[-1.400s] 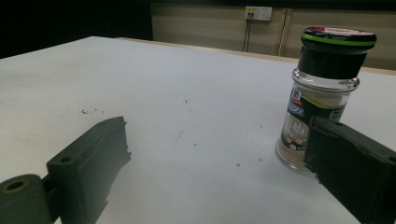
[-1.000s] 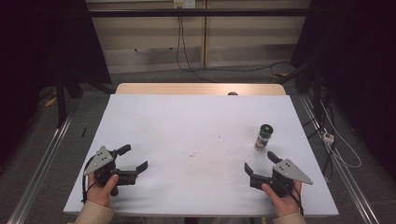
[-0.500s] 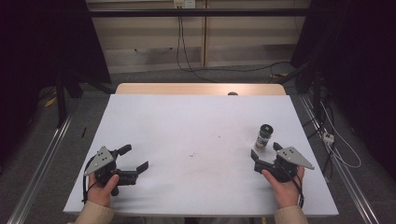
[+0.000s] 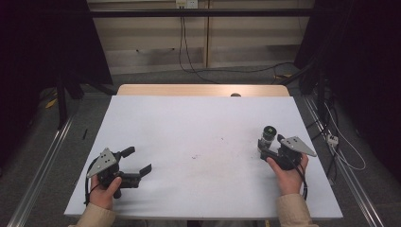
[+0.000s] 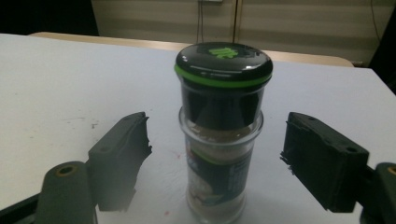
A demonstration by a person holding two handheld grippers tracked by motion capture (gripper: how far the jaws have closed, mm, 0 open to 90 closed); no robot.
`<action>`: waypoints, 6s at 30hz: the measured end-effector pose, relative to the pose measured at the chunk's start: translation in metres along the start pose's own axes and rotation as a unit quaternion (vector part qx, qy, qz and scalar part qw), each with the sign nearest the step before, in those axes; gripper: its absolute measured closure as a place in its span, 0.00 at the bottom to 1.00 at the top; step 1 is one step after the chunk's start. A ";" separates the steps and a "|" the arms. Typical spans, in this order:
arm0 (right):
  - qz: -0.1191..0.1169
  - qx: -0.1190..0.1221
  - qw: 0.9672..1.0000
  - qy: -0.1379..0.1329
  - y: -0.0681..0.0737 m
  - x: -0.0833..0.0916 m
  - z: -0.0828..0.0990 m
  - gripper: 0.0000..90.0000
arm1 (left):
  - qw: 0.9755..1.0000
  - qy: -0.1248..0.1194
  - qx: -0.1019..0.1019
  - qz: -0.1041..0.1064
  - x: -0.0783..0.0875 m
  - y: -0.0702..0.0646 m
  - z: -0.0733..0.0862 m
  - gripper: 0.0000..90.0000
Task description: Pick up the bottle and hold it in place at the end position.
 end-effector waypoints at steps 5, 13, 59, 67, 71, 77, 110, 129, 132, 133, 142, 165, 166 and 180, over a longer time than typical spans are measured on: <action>-0.006 0.000 1.000 0.006 -0.002 -0.009 -0.001 0.28 | 1.000 0.002 0.000 0.003 -0.001 -0.001 0.000 0.04; -0.011 0.005 1.000 0.024 -0.001 -0.018 0.002 0.35 | 1.000 0.001 -0.001 0.007 -0.002 -0.002 -0.001 0.04; -0.078 0.003 0.997 0.005 0.040 -0.035 -0.015 0.59 | 1.000 0.009 -0.009 0.006 -0.003 -0.002 0.001 0.04; -0.093 0.004 0.996 0.003 0.051 -0.041 -0.017 0.59 | 1.000 0.010 -0.011 0.006 -0.004 -0.002 0.001 0.04; -0.099 0.002 0.995 0.002 0.057 -0.044 -0.019 0.59 | 1.000 0.010 -0.012 0.006 -0.003 -0.001 0.001 0.04; -0.108 0.002 0.994 0.004 0.063 -0.049 -0.019 0.59 | 1.000 0.008 -0.011 0.005 -0.003 -0.002 0.001 0.04; -0.135 0.005 0.991 0.013 0.092 -0.068 -0.022 0.59 | 1.000 0.003 -0.008 0.005 -0.002 -0.002 0.001 0.04; -0.154 0.005 0.988 0.011 0.123 -0.085 -0.029 0.59 | 1.000 0.002 -0.010 0.010 -0.003 -0.002 0.000 0.04; -0.155 0.006 0.988 0.014 0.127 -0.090 -0.026 0.59 | 1.000 0.003 -0.012 0.010 -0.002 -0.002 0.000 0.04; -0.156 0.005 0.988 0.014 0.128 -0.091 -0.026 0.59 | 1.000 0.003 -0.011 0.010 -0.003 -0.002 0.000 0.04; -0.164 0.016 0.986 0.016 0.140 -0.099 -0.027 0.59 | 1.000 -0.001 -0.007 0.007 -0.002 -0.002 0.000 0.04; -0.175 0.029 0.984 0.010 0.156 -0.112 -0.023 0.59 | 1.000 0.003 -0.011 0.011 -0.004 -0.003 0.001 0.04; -0.177 0.030 0.984 0.010 0.157 -0.112 -0.023 0.59 | 1.000 0.003 -0.011 0.011 -0.004 -0.003 0.001 0.04; -0.176 0.033 0.984 0.005 0.159 -0.117 -0.019 0.59 | 1.000 0.006 -0.012 0.013 -0.005 -0.003 0.001 0.05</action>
Point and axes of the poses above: each handheld gripper's, and its own axes: x roughly backward along the jaws, z roughly out of its underside, y roughly to its left, the point moved 2 cm from there along -x, roughly forward along the jaws, and after that the axes turned 5 degrees about -y, right-handed, at the moved point
